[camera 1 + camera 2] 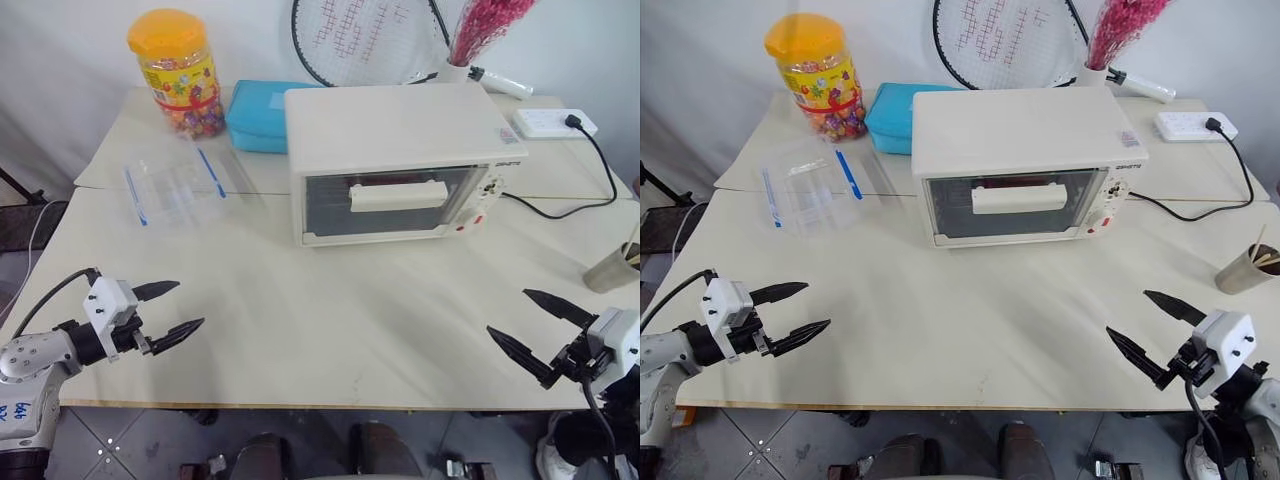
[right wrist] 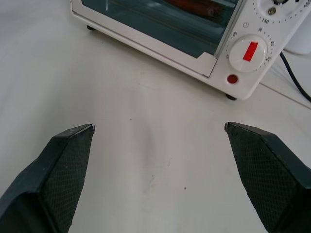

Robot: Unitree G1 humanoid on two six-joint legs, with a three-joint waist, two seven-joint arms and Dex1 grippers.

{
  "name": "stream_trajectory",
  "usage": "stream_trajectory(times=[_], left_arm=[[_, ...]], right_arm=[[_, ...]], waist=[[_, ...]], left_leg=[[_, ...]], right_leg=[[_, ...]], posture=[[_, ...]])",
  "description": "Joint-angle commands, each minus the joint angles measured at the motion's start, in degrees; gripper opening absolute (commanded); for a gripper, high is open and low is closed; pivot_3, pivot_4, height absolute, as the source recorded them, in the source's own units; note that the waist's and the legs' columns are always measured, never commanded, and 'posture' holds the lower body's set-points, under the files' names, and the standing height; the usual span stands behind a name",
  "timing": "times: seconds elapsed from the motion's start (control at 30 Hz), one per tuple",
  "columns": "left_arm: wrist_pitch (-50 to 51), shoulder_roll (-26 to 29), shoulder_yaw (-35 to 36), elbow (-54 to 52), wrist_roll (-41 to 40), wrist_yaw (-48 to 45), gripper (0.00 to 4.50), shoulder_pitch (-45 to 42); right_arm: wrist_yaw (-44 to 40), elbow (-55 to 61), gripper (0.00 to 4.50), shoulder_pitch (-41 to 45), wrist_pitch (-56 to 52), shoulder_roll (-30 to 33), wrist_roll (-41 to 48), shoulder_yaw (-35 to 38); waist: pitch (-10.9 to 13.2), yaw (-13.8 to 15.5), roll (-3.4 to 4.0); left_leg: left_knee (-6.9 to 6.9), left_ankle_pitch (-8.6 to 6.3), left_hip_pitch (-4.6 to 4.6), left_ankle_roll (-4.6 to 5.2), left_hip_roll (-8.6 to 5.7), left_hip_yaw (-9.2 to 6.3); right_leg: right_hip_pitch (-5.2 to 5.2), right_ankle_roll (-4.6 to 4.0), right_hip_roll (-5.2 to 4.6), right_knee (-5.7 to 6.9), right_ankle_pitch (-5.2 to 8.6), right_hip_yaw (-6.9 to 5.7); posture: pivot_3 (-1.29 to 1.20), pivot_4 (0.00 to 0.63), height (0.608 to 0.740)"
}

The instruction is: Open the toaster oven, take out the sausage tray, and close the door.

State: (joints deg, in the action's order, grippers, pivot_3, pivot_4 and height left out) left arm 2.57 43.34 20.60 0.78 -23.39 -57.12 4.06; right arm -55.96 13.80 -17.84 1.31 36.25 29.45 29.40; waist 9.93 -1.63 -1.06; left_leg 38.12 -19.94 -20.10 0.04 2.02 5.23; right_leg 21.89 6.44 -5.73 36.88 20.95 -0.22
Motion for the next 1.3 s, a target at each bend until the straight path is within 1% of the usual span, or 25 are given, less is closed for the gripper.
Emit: stream_trajectory(times=[0.03,0.1,0.17,0.2,0.23,0.3,0.37,0.47,0.57,0.7,0.87,0.93,1.03,1.1,1.17,1.23,1.3], left_arm=[[-0.6,-0.2,0.7,-1.0,-0.5,-0.1,4.41,0.7],[2.1,-0.8,0.3,-2.1,-2.7,0.4,4.41,-0.9],[7.2,0.0,-0.4,-3.5,-7.8,-2.9,4.41,-3.5],[8.1,-0.2,-0.4,-3.9,-9.6,-3.8,4.41,-5.3],[11.2,-0.6,-0.3,-4.9,-12.8,-3.8,4.41,-7.6],[14.1,-1.3,-1.5,-6.4,-15.1,-3.4,4.41,-11.5],[16.8,-1.4,-3.1,-8.1,-16.3,-4.0,4.41,-13.2],[19.3,-2.0,-5.5,-10.6,-17.0,-3.7,4.41,-15.1],[19.7,-3.2,-6.0,-11.2,-16.9,-2.6,4.41,-16.1],[20.6,-3.9,-6.2,-11.8,-16.8,-1.9,4.41,-16.3],[21.2,-4.2,-5.4,-13.4,-16.8,-0.4,4.41,-15.0],[21.6,-4.0,-4.9,-14.0,-16.8,0.1,4.41,-14.0],[22.5,-3.6,-4.1,-14.4,-16.7,1.3,4.41,-12.6],[23.2,-3.7,-3.8,-14.2,-16.9,2.0,4.41,-12.5],[23.9,-4.2,-3.4,-13.7,-17.6,2.8,4.41,-13.3],[24.7,-5.2,-3.2,-12.5,-18.4,4.4,4.03,-15.7],[25.0,-6.2,-3.7,-11.2,-18.9,4.7,3.51,-18.3]], right_arm=[[-0.1,0.4,4.50,0.6,0.2,0.5,0.6,-0.1],[0.0,0.4,4.50,2.0,-2.0,0.8,2.2,-0.7],[0.4,1.1,4.50,4.4,-6.0,1.5,4.8,-1.7],[0.9,1.7,4.50,5.8,-8.6,2.0,6.2,-2.2],[1.9,2.0,4.50,7.8,-11.6,2.3,8.0,-2.8],[3.3,2.0,4.50,11.7,-16.7,2.5,11.1,-4.1],[4.8,1.3,4.50,15.6,-19.8,2.2,12.7,-5.2],[5.6,-1.5,4.50,21.8,-20.8,2.0,11.7,-7.3],[5.7,-5.6,4.50,28.7,-20.3,1.4,10.2,-9.8],[2.8,-10.9,4.50,36.9,-19.6,0.6,8.2,-14.6],[0.3,-15.0,4.50,42.7,-17.0,-1.2,6.1,-17.3],[-0.2,-14.7,4.50,43.8,-16.7,-1.5,6.3,-17.1],[-1.8,-10.3,4.50,43.6,-17.8,-0.7,7.6,-17.4],[-4.2,-6.7,4.50,41.0,-17.8,1.1,7.1,-18.0],[-7.7,-3.4,4.50,36.2,-15.6,3.6,5.1,-18.9],[-9.9,-2.1,4.50,32.2,-11.8,5.0,2.6,-19.6],[-10.4,-2.0,4.50,30.1,-9.8,5.3,1.3,-19.5]], waist=[[0.0,0.0,0.00],[0.0,0.0,0.00],[0.0,0.0,-0.01],[0.0,0.1,-0.01],[0.0,0.1,0.00],[0.0,0.1,0.00],[0.0,0.1,0.04],[0.0,-0.3,0.14],[0.0,-0.3,0.12],[0.0,-0.1,0.11],[0.0,-0.1,0.12],[0.0,0.0,0.16],[0.1,0.0,0.17],[0.1,0.0,0.20],[0.1,0.1,0.21],[0.1,0.0,0.20],[0.1,-0.3,0.16]], left_leg=[[0.01,0.00,0.00,0.00,0.00,0.00],[0.03,0.00,0.01,0.01,0.00,0.00],[0.06,0.00,0.01,0.00,0.00,-0.01],[0.09,0.01,0.01,-0.01,0.00,-0.05],[0.12,0.02,0.01,-0.02,0.00,-0.07],[0.15,0.04,-0.01,-0.03,-0.01,-0.12],[0.16,0.05,-0.02,-0.05,-0.01,-0.17],[0.08,0.04,-0.04,-0.04,-0.01,-0.15],[0.09,0.02,-0.14,0.00,0.01,-0.08],[0.23,0.02,-0.20,0.01,0.01,-0.07],[0.37,0.02,-0.22,0.02,0.02,-0.12],[0.38,0.00,-0.26,0.04,0.01,-0.12],[0.38,-0.03,-0.30,0.09,0.01,-0.15],[0.36,-0.04,-0.32,0.10,0.02,-0.18],[0.33,-0.04,-0.40,0.10,0.02,-0.24],[0.25,-0.04,-0.40,0.10,0.02,-0.28],[0.27,-0.04,-0.38,0.10,0.04,-0.21]], right_leg=[[-0.01,0.00,-0.01,-0.01,0.00,0.01],[-0.01,0.00,-0.02,-0.01,0.00,0.01],[-0.04,0.00,-0.02,0.02,0.00,0.00],[-0.04,0.01,-0.03,0.04,0.00,-0.02],[-0.04,0.00,-0.05,0.09,-0.01,-0.03],[-0.05,0.00,-0.07,0.11,-0.03,-0.09],[-0.07,0.00,-0.07,0.10,-0.04,-0.14],[-0.07,0.00,0.04,0.18,-0.04,-0.15],[0.06,0.01,0.10,0.17,-0.05,-0.20],[0.10,0.03,0.08,0.18,-0.05,-0.35],[0.08,0.03,0.06,0.20,-0.05,-0.34],[0.09,0.04,0.03,0.26,-0.06,-0.34],[0.10,0.04,0.01,0.24,-0.06,-0.36],[0.11,0.04,0.00,0.22,-0.06,-0.37],[0.14,0.04,-0.01,0.19,-0.06,-0.37],[0.11,0.04,0.02,0.10,-0.06,-0.38],[0.11,0.04,0.09,0.10,-0.06,-0.43]], posture=[[0.00,0.150,0.740],[0.00,0.150,0.740],[0.00,0.150,0.740],[0.00,0.150,0.740],[0.00,0.150,0.740],[0.00,0.150,0.740],[0.00,0.150,0.740],[0.00,0.150,0.740],[0.00,0.150,0.740],[0.00,0.150,0.740],[0.00,0.150,0.740],[0.00,0.150,0.740],[0.00,0.150,0.740],[0.00,0.150,0.740],[0.00,0.150,0.740],[0.00,0.150,0.740],[0.00,0.150,0.740]])
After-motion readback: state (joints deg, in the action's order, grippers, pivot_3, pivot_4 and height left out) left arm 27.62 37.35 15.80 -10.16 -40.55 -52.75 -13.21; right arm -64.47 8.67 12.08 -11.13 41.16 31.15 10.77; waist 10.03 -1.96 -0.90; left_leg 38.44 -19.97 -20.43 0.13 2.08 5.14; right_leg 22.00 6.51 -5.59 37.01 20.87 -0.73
